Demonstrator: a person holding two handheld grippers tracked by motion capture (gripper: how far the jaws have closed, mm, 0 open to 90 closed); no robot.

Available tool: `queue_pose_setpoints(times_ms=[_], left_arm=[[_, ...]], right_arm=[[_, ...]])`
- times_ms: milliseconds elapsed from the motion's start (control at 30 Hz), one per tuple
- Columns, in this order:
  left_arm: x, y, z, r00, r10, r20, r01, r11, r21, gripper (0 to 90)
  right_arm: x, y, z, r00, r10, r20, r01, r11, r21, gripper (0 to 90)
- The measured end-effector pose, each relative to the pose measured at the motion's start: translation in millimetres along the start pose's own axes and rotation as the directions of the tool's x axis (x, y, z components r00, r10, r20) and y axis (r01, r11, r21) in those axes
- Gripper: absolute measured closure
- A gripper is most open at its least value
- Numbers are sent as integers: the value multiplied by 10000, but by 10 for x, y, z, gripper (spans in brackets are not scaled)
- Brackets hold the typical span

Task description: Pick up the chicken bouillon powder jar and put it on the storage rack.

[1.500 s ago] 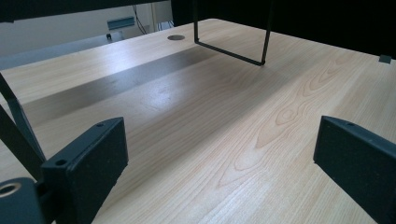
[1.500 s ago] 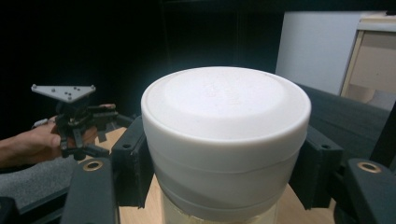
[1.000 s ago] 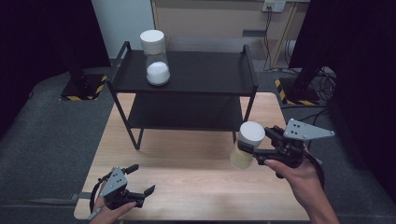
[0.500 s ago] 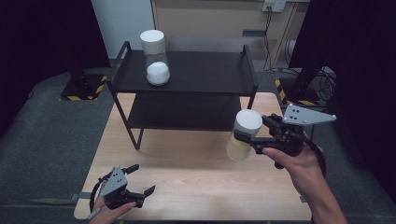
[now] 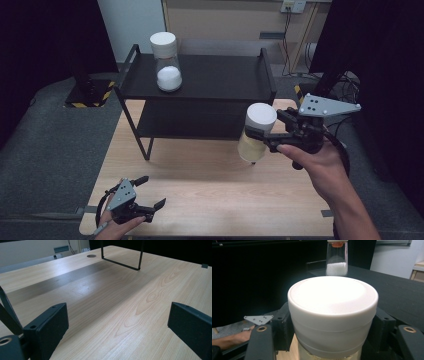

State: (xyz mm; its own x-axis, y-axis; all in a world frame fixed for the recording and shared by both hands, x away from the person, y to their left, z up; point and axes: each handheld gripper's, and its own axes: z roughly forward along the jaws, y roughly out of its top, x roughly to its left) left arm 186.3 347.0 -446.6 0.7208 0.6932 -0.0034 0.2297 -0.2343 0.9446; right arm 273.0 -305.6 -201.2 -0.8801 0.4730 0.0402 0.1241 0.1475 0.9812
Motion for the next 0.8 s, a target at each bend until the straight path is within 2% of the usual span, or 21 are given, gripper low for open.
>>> queue_pose_setpoints(times_ms=[467,800], left_arm=[[15,-3,-12,10000,-46,-58,46,10000,22,21],[23,-1,-4,10000,-24,1,24,10000,65,21]], right_arm=[[-84,305,222,9998,-94,-174,92,9999,-115,347],[-203,540,407,9999,-129,16,129,9996,-250,347]])
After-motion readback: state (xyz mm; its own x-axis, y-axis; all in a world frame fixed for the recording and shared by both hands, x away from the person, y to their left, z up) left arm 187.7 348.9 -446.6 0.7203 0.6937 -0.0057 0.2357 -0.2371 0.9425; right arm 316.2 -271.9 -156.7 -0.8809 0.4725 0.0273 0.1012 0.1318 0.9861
